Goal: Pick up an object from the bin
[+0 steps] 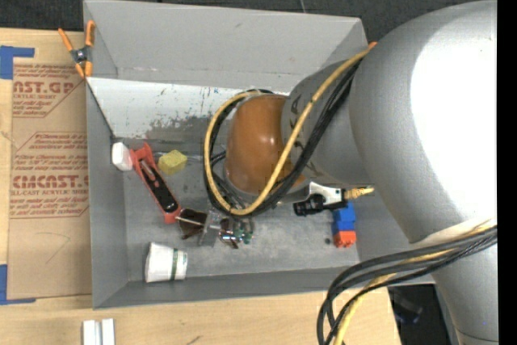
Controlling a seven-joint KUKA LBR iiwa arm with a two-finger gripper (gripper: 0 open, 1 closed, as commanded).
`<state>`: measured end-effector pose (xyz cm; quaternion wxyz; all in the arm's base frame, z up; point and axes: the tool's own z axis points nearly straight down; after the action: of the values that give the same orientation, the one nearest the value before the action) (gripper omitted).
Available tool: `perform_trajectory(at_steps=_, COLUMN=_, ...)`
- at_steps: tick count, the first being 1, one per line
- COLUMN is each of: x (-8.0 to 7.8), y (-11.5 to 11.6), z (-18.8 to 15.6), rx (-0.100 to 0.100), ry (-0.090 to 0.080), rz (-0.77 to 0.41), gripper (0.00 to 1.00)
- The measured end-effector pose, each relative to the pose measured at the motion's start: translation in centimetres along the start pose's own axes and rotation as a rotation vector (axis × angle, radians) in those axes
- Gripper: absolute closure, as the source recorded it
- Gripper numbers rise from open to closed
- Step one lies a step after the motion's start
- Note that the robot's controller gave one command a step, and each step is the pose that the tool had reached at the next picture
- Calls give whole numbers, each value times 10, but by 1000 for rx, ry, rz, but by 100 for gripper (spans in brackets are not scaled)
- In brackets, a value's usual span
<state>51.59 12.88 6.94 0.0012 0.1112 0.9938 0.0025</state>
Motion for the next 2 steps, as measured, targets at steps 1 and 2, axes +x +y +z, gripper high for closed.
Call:
perform_trajectory(at_steps=1, x=-4, y=1, z=0, rx=-1, ry=0, rz=-41, gripper=100)
perform_trajectory(at_steps=2, x=-4, y=1, z=0, rx=-1, ry=0, rz=-40, gripper=100)
